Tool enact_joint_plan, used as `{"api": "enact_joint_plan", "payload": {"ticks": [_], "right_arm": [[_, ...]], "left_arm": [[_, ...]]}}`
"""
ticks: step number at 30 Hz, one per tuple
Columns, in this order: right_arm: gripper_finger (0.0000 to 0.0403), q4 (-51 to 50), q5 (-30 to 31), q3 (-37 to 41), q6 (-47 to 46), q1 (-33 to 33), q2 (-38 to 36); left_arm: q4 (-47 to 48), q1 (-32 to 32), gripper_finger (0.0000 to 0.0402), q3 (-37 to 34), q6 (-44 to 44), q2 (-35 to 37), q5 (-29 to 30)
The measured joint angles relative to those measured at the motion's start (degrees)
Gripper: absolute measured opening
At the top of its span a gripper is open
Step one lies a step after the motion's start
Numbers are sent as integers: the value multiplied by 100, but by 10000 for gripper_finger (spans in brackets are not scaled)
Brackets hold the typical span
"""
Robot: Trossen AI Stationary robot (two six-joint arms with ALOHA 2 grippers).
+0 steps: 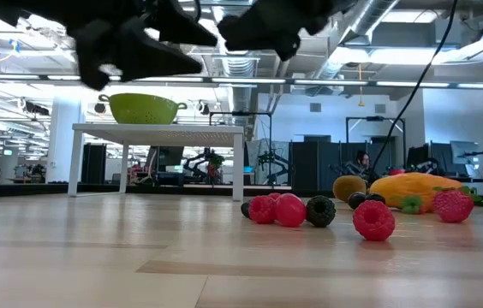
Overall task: Pick & Place Fruit
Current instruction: Put the blackberry into the green strainer bowl on the shelf
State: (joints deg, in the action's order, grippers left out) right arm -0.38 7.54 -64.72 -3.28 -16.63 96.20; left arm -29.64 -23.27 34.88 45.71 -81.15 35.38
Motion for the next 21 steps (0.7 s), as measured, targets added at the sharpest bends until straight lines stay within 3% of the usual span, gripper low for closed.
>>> {"api": "enact_joint_plan", "payload": {"ticks": [2,12,16,21], "right_arm": [[75,190,-6,-3,-1,68,9],[75,588,-44,-3,28,363,17],[75,621,-29,-5,28,406,17],[75,662,-21,-5,48,423,17]], "left_arm": [[-157,-4,280,1,288,-56,445],[-1437,-228,228,1,2036,-803,595],[-2152,-231,213,-1,2869,-934,1342],[-2331,-179,207,1,2997,-843,1517]]}}
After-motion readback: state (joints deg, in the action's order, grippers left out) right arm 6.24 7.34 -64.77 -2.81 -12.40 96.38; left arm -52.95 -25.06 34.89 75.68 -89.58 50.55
